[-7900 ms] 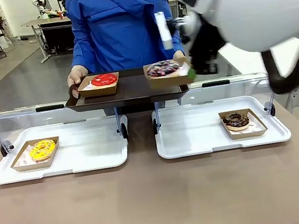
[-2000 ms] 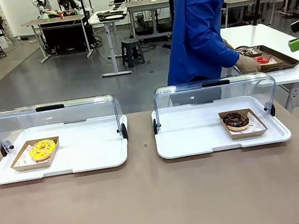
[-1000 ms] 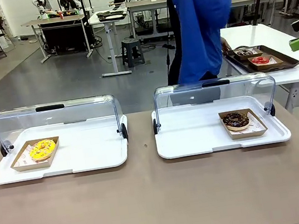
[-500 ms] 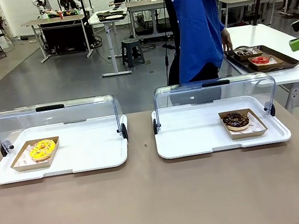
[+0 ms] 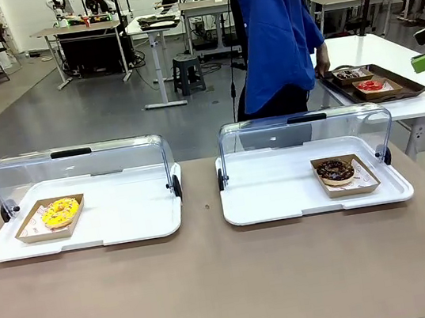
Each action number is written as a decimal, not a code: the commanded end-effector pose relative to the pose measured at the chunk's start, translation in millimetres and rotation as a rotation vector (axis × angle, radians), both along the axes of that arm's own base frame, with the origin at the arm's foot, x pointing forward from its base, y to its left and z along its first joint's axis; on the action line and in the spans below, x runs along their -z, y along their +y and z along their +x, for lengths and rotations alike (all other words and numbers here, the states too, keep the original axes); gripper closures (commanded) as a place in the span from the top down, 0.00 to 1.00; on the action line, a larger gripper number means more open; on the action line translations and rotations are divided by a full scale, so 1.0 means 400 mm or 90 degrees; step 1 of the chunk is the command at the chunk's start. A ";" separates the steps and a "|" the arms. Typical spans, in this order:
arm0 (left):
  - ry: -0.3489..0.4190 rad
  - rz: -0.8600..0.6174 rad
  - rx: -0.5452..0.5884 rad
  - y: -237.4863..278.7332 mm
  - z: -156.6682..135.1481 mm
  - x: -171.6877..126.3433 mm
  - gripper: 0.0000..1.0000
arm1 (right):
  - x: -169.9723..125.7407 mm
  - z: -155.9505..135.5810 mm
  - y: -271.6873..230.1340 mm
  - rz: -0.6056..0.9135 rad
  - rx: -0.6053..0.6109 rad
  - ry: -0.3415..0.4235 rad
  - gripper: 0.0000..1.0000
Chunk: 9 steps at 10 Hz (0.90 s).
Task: Provide the desired donut to the person.
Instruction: Place the picked Paper togo box onto the Handle tray extended by the person.
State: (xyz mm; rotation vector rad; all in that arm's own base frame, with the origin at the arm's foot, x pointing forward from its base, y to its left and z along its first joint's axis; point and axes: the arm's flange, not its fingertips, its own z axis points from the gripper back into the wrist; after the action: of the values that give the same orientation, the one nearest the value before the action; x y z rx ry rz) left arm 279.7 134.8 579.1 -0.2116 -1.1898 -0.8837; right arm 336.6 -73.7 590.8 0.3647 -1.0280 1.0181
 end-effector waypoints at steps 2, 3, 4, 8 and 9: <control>0.001 0.001 -0.001 -0.002 0.000 0.002 1.00 | 0.003 0.002 0.001 0.004 -0.004 0.001 1.00; 0.001 0.001 -0.001 -0.002 0.000 0.002 1.00 | 0.003 0.002 0.001 0.004 -0.004 0.001 1.00; 0.001 0.001 -0.001 -0.002 0.000 0.002 1.00 | 0.003 0.002 0.001 0.004 -0.004 0.001 1.00; 0.001 0.001 -0.001 -0.002 0.000 0.002 1.00 | 0.003 0.002 0.001 0.004 -0.004 0.001 1.00; 0.001 0.001 -0.001 -0.002 0.000 0.002 1.00 | 0.003 0.002 0.001 0.004 -0.004 0.001 1.00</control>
State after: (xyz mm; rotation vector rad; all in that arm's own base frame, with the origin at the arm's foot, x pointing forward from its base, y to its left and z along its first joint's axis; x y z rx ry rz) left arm 279.7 134.8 579.1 -0.2116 -1.1898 -0.8837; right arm 336.6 -73.7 590.8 0.3648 -1.0279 1.0181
